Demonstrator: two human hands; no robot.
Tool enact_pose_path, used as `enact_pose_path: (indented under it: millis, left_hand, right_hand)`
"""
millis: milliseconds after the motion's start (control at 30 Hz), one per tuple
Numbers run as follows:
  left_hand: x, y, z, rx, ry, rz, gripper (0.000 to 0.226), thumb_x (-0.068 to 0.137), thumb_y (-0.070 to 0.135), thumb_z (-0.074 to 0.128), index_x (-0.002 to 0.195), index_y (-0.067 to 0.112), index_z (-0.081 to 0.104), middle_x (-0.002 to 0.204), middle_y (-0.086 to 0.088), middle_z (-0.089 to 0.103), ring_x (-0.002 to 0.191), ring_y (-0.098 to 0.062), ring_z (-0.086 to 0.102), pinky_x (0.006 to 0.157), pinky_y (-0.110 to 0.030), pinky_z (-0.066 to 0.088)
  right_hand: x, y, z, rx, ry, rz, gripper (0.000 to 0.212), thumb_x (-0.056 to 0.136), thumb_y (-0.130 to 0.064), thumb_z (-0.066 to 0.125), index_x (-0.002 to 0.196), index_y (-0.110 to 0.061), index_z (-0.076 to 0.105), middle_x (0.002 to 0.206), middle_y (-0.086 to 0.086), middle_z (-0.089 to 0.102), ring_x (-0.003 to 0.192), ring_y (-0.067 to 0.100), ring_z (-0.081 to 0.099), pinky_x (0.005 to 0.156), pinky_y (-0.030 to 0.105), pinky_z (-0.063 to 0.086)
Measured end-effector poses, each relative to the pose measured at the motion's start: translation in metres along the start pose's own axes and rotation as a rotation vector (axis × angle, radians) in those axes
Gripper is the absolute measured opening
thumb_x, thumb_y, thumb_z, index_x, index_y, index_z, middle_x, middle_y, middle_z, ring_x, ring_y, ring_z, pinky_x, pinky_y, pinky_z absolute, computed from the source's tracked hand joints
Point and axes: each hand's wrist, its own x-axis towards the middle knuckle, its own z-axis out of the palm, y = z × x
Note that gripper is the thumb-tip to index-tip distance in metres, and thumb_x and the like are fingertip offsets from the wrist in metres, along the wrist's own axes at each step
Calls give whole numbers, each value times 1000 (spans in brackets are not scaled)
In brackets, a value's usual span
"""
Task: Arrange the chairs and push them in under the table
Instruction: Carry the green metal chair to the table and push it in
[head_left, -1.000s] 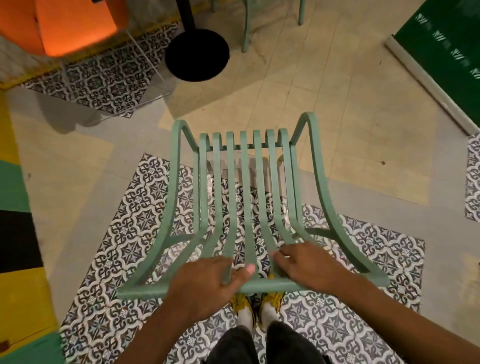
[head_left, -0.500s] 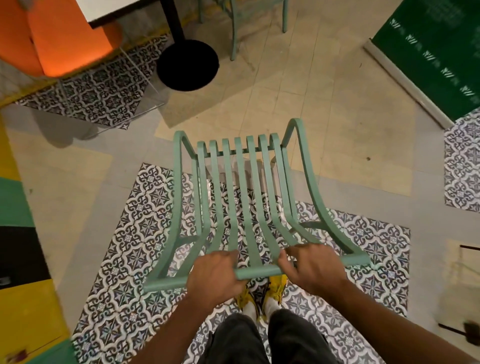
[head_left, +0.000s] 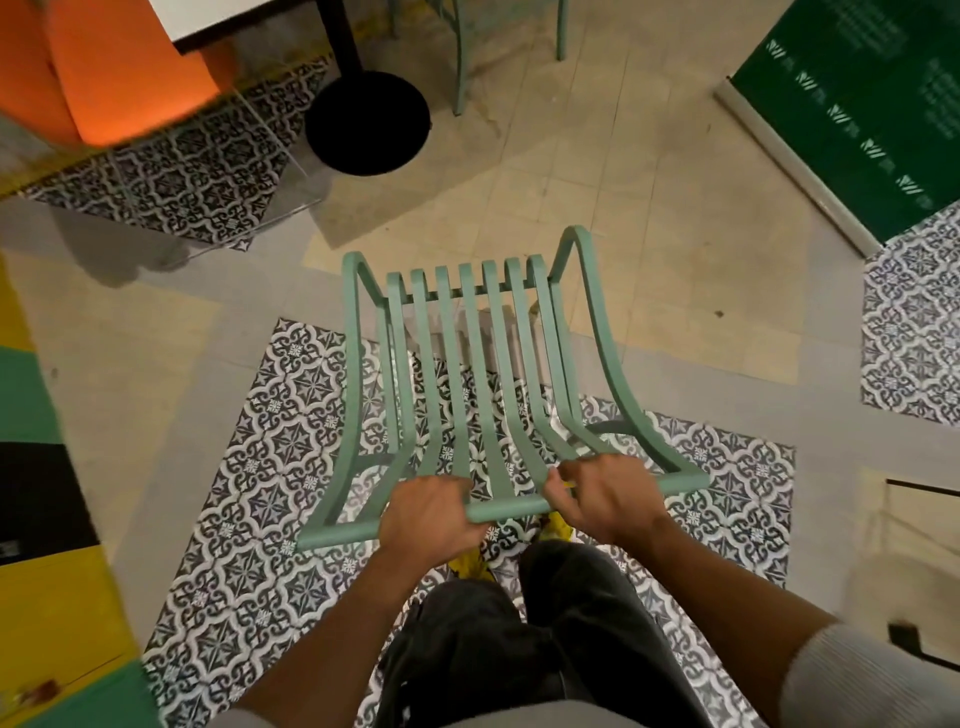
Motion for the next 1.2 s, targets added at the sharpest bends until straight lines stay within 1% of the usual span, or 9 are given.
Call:
enact_pose_path:
  millis: [133,300,467,667,833,933,1067,1133,1200]
  left_hand:
    - [12,2,-4,-7,-3,-22,48,71,72,61,93,31,71,75,11,67,62,-14,58,61,-30,45]
    - [39,5,-14,-27,-6,-71,52,74,67,54,107,32,73,93,9,75,76,-16,71,72,-32,59]
    - [69,12,-30,-66,-30,-147,48,74,59,55,113,35,69,94,7,76,81,-18,72,79,-36,59]
    - [100,12,-41,-110,89,-116,41,83,55,49,103,30,75,71,10,68,61,-9,65,55,-21,43]
    - [116,10,-49,-116,49,-155,50,80,63,46,109,31,72,81,11,72,69,-9,69,63,-24,56]
    - [121,11,-56,-108,40,-162,58,77,64,38,113,33,72,83,12,71,69,-8,68,63,-23,54]
    - [129,7,-69,-73,40,-136,46,80,54,51,117,35,71,84,17,70,60,-3,57,47,-12,20]
    - [139,1,-71,-58,30,-113,47,80,55,52,119,36,71,89,17,72,62,-2,56,50,-13,22]
    - [147,-2,-74,-73,9,-121,45,80,56,56,117,36,71,93,17,74,66,-3,59,55,-18,35]
  right_hand:
    - [15,11,-3,47,-21,-23,66,105,-65,26,81,-26,73,45,-2,51,37,6,50,42,23,51]
    - [47,30,-18,73,-39,-75,65,105,-64,24,71,-25,63,46,2,50,38,11,54,42,28,54]
    - [81,54,-37,17,-48,-166,74,107,-68,18,74,-23,68,44,3,40,37,11,46,42,25,49]
    - [120,79,-54,-21,-103,-264,90,96,-91,11,78,-24,68,47,5,52,42,14,57,53,34,59]
    - [141,86,-64,-64,-103,-381,97,84,-103,20,92,-26,78,50,-2,54,45,16,56,53,33,58]
    - [152,88,-70,-91,-116,-423,96,79,-107,23,87,-26,74,51,-2,54,45,16,54,55,33,58]
    - [174,91,-78,-163,-164,-494,87,84,-101,29,96,-28,75,62,-3,65,58,19,64,79,36,58]
    - [187,93,-82,-190,-199,-503,77,87,-90,35,113,-30,74,75,-2,72,70,19,69,90,39,57]
    - [198,93,-88,-189,-209,-497,70,87,-83,41,121,-31,73,78,-3,72,70,18,68,88,37,58]
